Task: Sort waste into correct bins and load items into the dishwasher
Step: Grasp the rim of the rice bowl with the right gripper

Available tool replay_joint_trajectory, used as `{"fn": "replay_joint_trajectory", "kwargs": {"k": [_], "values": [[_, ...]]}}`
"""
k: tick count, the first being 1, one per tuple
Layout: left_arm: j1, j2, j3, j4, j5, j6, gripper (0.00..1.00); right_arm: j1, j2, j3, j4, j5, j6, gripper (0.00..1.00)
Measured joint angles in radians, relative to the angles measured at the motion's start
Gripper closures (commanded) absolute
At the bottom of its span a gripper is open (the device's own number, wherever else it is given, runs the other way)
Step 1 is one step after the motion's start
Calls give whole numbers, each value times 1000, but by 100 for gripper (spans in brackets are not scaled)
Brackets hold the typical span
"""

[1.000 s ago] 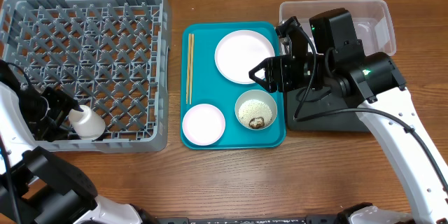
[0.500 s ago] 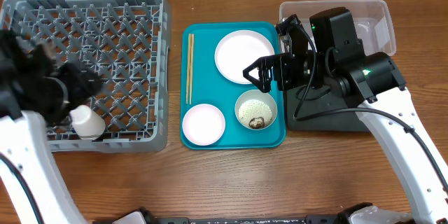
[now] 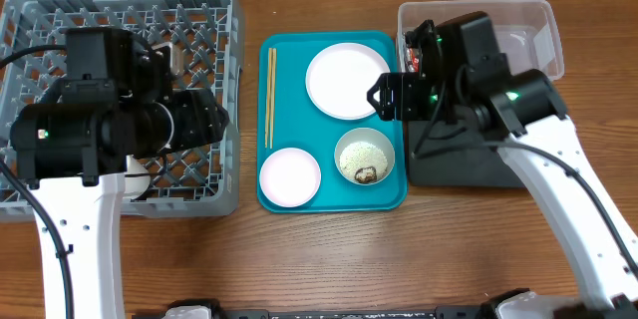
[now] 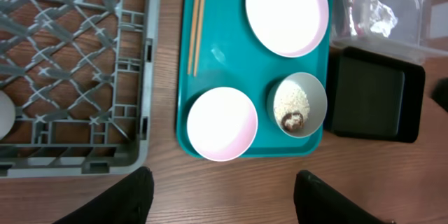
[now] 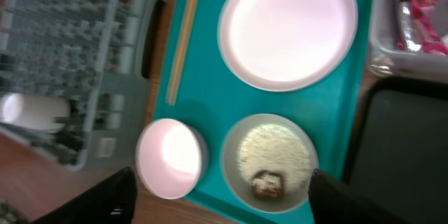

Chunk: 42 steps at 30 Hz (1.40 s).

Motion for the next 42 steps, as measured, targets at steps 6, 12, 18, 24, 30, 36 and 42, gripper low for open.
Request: {"fn": "replay_joint_trajectory", "kwargs": {"k": [6,12,18,24,30,36,42], "values": [[-96,-10,0,-8,-51,2,36,7,145,0,-61,53,23,39],[-241,-45,0,-58,-225,-48,39,47,284,0,-89,59,30,44],[-301,-101,0,-84,-380,-183,43,123,299,-3,-58,56,34,43],[-367,-147,0,-125,-460,-247,46,207,299,-3,-27,111,84,36],[-437,-189,0,-148,-542,-288,0,233,299,-3,3,145,103,36],[-441,-188,0,-148,-566,-298,0,233,299,-3,17,178,129,37],[-441,-156,0,-148,-570,-298,0,233,299,-3,20,208,184,37]]}}
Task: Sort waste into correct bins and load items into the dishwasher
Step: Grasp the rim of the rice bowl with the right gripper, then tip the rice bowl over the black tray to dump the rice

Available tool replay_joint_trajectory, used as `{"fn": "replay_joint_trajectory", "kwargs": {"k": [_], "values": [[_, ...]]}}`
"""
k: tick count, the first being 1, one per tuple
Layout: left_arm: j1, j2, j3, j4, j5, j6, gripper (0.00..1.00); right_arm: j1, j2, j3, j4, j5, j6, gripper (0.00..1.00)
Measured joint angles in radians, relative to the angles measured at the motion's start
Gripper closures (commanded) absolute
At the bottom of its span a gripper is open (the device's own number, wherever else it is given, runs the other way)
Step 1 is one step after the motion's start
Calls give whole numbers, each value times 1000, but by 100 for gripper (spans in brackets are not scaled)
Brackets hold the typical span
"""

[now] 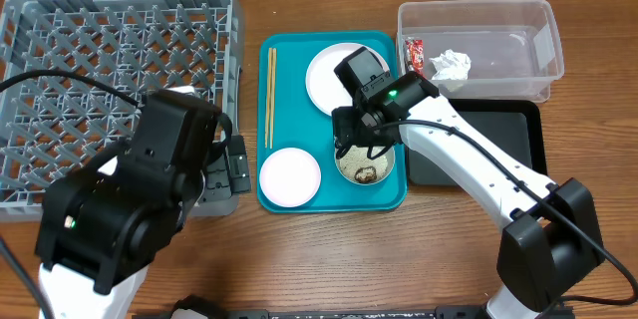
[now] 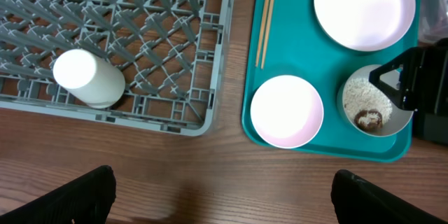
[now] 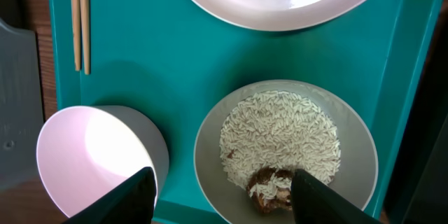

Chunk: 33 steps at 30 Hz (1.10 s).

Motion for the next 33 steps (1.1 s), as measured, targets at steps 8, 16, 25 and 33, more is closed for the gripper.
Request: {"fn": "replay_joint_trajectory", "kwargs": {"k": [8,16,25,33], "values": [[0,48,0,0,0,0,0,8,9,0,3,8,47,48],[0,90,0,-22,1,0,0,78,156,0,24,10,78,60],[0,93,0,-22,1,0,0,84,220,0,28,23,113,86],[0,93,0,-22,1,0,0,84,216,2,13,67,137,96]]}}
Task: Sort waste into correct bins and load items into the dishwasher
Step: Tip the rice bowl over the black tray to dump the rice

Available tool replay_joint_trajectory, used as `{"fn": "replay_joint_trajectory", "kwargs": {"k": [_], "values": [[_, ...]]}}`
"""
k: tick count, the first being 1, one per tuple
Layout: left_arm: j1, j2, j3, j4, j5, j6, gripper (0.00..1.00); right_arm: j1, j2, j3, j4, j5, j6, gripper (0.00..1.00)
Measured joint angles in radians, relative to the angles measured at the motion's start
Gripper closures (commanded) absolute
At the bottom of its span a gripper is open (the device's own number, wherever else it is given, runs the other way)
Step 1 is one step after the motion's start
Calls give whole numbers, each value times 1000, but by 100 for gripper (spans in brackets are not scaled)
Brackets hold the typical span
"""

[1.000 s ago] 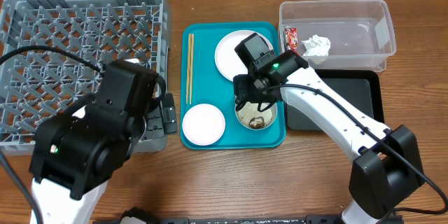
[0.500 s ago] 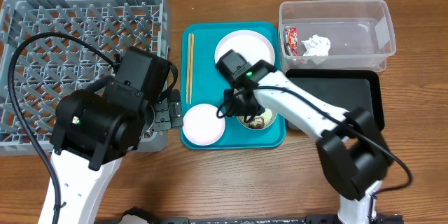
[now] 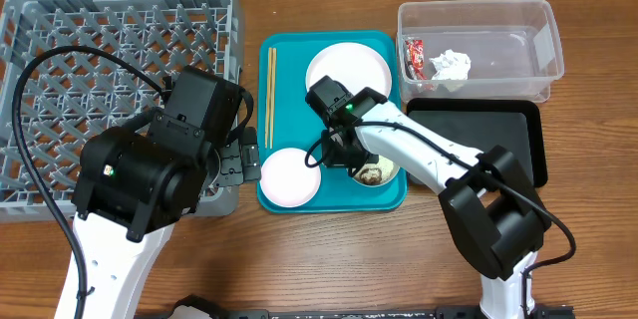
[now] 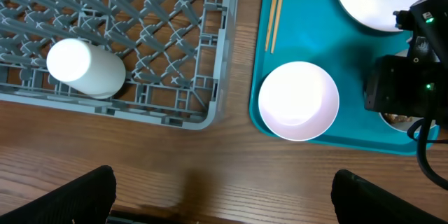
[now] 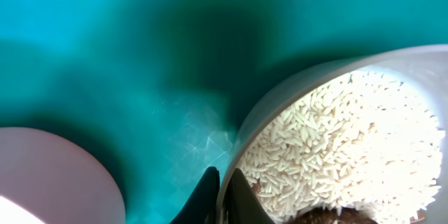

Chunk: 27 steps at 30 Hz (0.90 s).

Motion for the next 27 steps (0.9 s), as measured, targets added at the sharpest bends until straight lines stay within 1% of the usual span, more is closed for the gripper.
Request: {"fn": "replay_joint_trajectory", "kwargs": {"k": [12,18,22,27], "values": [[0,0,0,0,0,0,0,-3,-13,46,-91,6,-5,96],[0,0,0,20,0,0,0,-16,-115,60,-93,-16,-22,96],[0,0,0,23,0,0,0,-74,-200,79,-95,-88,-47,96],[0,0,0,27,0,0,0,-235,-225,84,-79,-302,-159,96]]}}
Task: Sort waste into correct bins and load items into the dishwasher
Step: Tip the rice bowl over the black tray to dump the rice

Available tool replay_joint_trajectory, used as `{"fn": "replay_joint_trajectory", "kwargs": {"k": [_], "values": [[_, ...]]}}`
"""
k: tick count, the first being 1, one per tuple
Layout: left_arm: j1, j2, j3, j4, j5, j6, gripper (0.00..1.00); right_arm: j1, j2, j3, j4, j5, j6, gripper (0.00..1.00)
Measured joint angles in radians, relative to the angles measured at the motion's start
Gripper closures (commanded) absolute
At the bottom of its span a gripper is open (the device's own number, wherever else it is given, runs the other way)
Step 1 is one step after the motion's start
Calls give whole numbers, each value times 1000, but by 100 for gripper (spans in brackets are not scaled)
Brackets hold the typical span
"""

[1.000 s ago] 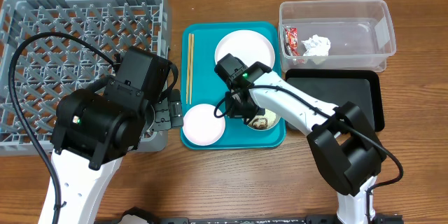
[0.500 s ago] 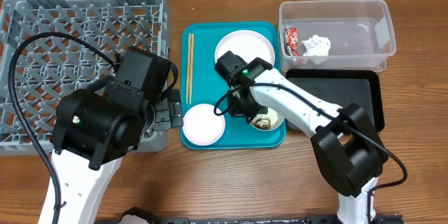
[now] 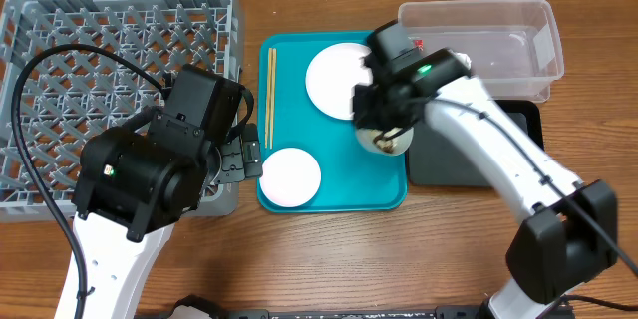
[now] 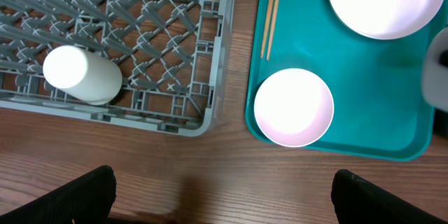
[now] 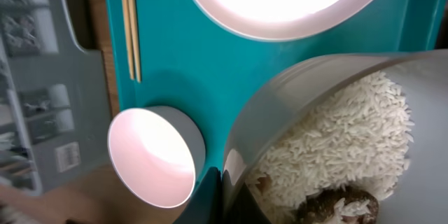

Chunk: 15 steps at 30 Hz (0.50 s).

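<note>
My right gripper (image 5: 222, 179) is shut on the left rim of the grey bowl (image 5: 336, 147) of rice with a brown scrap, and holds it lifted. Overhead, the grey bowl (image 3: 389, 141) hangs over the right side of the teal tray (image 3: 339, 164), with the right gripper (image 3: 372, 128) on it. On the tray lie a white plate (image 3: 334, 80), a pink bowl (image 3: 290, 176) and chopsticks (image 3: 269, 95). My left gripper (image 4: 224, 206) is open over bare wood in front of the grey rack (image 4: 140, 35). A white cup (image 4: 77, 75) stands in the rack.
A clear bin (image 3: 498, 55) holding scraps stands at the back right. A black bin (image 3: 427, 167) lies right of the tray, partly under my right arm. The left arm covers the rack's front right corner overhead.
The right gripper, then shut on the rice bowl's rim down on the tray, now holds the bowl raised and further right, near the tray's right edge. The left arm has hardly moved.
First the right gripper was open high over the tray and the left arm stood over the rack. Then the right gripper was open close above the rice bowl, the left at the rack's front corner. It was then shut on the bowl's rim, and now the bowl is lifted.
</note>
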Motion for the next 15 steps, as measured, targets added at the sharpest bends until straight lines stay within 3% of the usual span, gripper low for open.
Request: {"fn": "replay_joint_trajectory", "kwargs": {"k": [6,15], "values": [[0,0,0,3,0,0,0,-221,0,-6,-51,-248,-138,96],[0,0,0,11,0,0,0,-430,0,-78,-106,-494,-309,96]]}}
